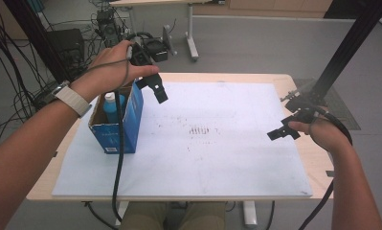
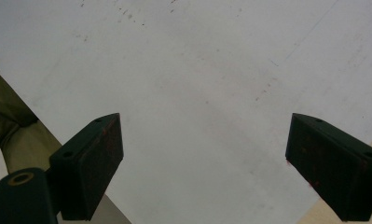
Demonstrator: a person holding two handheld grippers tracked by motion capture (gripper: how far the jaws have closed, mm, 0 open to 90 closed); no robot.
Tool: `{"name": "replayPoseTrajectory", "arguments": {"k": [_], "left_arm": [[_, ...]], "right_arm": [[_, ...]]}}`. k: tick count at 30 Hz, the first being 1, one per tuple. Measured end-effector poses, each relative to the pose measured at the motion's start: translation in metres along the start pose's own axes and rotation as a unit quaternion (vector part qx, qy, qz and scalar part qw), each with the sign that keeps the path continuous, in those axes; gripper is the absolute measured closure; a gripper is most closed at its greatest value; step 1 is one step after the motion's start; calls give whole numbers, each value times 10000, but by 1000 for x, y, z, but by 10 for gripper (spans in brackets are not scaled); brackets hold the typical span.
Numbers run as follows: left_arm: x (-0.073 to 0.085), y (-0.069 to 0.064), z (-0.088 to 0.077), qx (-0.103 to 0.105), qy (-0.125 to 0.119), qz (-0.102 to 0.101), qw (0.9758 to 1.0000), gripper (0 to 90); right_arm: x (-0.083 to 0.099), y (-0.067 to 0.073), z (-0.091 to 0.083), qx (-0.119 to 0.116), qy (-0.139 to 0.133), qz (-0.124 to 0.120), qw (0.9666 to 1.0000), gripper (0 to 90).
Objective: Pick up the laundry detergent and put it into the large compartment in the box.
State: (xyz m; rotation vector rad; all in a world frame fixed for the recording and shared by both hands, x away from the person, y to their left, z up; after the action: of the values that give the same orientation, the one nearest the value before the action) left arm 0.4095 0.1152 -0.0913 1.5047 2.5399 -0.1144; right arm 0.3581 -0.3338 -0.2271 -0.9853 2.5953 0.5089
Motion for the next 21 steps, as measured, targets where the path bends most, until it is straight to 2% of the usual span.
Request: {"name": "replayPoseTrajectory", "arguments": {"k": [4, 6, 13, 21], "left_arm": [[-5, -9, 6, 65, -63, 261, 9996, 64], [-9, -12, 8, 85, -17, 377, 9993, 64], [-16, -20, 15, 126, 1, 656, 9978, 64], [-21, -29, 30, 153, 34, 1040, 9945, 64]], "right_arm": [[2, 0, 0, 12, -11, 27, 10000, 109], [3, 0, 0, 21, -24, 43, 10000, 107], [6, 1, 0, 34, -59, 92, 9999, 106], [9, -1, 2, 21, -71, 120, 9999, 106]]}}
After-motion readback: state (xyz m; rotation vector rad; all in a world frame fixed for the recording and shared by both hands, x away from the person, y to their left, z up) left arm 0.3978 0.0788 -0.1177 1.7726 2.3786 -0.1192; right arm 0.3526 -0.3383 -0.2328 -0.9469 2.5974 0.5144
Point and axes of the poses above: each handheld gripper's, and its own axes: z roughly forward along the jaws, x roughly out of its underside, y roughly to its left, the point moved 7 cm from there along z, roughly forward along the jaws, and after that the axes turned 4 degrees about -x, right-handed, at the moved point
